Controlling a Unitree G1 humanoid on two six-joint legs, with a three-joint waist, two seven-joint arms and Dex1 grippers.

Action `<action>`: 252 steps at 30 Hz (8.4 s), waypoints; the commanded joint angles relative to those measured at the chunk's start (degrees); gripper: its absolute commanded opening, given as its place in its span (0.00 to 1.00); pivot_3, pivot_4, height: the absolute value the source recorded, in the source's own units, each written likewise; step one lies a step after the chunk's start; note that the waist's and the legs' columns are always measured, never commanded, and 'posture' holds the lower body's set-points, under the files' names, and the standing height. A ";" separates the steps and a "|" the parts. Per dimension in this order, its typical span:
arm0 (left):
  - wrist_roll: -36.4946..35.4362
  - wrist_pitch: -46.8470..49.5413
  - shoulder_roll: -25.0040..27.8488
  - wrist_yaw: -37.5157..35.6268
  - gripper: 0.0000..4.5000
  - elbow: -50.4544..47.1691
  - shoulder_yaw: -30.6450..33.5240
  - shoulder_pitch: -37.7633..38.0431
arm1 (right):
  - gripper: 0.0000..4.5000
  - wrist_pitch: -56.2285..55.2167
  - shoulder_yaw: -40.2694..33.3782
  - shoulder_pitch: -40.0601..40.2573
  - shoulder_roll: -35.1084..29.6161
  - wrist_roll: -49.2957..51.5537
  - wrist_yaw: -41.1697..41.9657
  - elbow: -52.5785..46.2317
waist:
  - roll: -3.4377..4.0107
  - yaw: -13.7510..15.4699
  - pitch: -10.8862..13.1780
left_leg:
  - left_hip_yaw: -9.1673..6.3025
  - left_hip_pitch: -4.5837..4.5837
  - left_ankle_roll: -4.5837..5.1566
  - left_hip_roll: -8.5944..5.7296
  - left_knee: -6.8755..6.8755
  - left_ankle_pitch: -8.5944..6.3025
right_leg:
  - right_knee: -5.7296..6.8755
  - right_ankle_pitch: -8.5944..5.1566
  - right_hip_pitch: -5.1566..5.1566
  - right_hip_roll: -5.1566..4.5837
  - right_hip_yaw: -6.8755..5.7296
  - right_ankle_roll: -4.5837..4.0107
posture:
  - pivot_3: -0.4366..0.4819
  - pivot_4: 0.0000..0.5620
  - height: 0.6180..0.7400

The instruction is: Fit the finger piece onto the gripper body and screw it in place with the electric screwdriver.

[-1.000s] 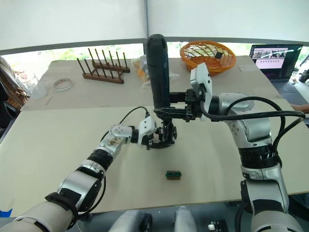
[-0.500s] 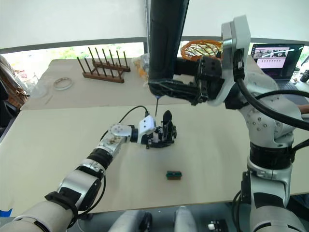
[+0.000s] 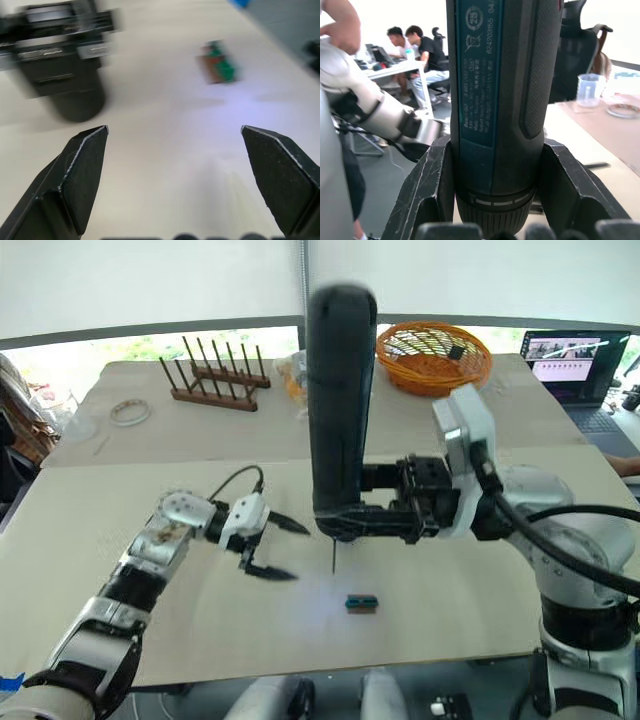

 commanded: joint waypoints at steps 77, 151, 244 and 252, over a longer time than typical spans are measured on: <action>2.86 -3.76 -6.70 10.69 1.00 -4.41 -8.94 2.38 | 0.42 -20.03 1.61 18.44 0.77 -15.14 5.23 -0.75 | 0.00 0.36 0.00 | 0.05 0.10 -0.03 -0.01 -0.03 0.02 | -0.41 0.00 0.09 0.22 -0.06 0.00 | 0.48 0.27 1.00; 5.68 5.16 -11.88 31.10 1.00 3.78 -2.43 0.46 | 0.42 -12.15 -1.56 8.37 -4.58 -4.88 -1.82 -4.19 | -0.02 0.81 0.01 | 0.06 0.17 -0.01 -0.03 -0.01 0.02 | -0.40 0.01 0.17 0.21 -0.14 0.02 | 0.48 0.27 1.00; 7.43 -8.27 -21.00 32.45 0.51 16.90 0.10 -0.82 | 0.42 -12.14 6.22 -8.58 2.65 -16.74 -5.93 5.11 | -0.07 0.47 0.04 | 0.10 0.05 0.00 -0.05 0.04 0.02 | -0.39 0.03 0.03 0.12 -0.21 0.06 | 0.48 0.27 1.00; 7.37 -8.31 -21.11 32.34 0.51 16.77 -0.01 -0.78 | 0.42 -11.52 5.83 -9.56 2.58 -16.73 -5.41 5.26 | -0.07 0.44 0.04 | 0.10 0.05 -0.01 -0.05 0.04 0.02 | -0.38 0.03 0.03 0.12 -0.22 0.06 | 0.48 0.27 1.00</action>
